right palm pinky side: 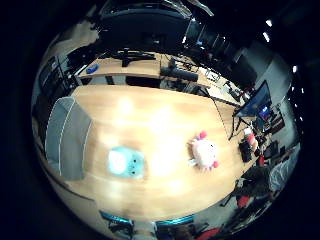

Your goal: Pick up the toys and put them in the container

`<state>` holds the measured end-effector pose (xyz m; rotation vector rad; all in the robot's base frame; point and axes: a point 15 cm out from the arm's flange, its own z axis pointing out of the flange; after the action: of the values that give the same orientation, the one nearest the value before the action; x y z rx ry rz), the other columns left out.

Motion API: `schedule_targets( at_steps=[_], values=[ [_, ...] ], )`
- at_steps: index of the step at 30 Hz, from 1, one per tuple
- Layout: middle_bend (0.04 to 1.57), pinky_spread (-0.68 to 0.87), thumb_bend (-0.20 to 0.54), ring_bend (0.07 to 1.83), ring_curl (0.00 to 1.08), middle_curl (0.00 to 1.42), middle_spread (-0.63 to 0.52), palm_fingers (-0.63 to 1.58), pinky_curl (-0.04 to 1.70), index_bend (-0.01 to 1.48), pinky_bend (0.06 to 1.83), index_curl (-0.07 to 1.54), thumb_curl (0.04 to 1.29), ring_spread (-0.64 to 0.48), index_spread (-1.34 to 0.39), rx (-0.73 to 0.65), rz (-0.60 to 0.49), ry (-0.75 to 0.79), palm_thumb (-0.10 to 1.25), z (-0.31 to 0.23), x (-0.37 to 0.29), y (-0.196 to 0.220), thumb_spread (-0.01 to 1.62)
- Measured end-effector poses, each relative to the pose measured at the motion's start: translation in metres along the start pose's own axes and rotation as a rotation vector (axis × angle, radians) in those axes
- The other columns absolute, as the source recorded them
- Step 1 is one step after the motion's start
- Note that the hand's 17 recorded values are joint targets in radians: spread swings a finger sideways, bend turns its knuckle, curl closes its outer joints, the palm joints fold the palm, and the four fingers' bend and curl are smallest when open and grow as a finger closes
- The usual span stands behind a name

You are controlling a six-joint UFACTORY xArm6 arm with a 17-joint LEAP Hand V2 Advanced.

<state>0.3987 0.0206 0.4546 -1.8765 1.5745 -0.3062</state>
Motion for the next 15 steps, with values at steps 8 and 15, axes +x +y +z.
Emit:
schedule_targets(
  at_steps=[8, 15],
  values=[
    [0.20, -0.25, -0.030, 1.06, 0.25, 0.31, -0.36, 0.38, 0.00, 0.17, 1.35, 0.26, 0.41, -0.35, -0.60, -0.008, 0.004, -0.001, 0.49, 0.0044, -0.0023, 0.0004, 0.98],
    [0.19, -0.24, -0.030, 1.06, 0.25, 0.31, -0.36, 0.38, 0.00, 0.17, 1.35, 0.26, 0.41, -0.35, -0.60, 0.002, 0.008, -0.001, 0.49, 0.0079, -0.0049, -0.0034, 0.97]
  ],
)
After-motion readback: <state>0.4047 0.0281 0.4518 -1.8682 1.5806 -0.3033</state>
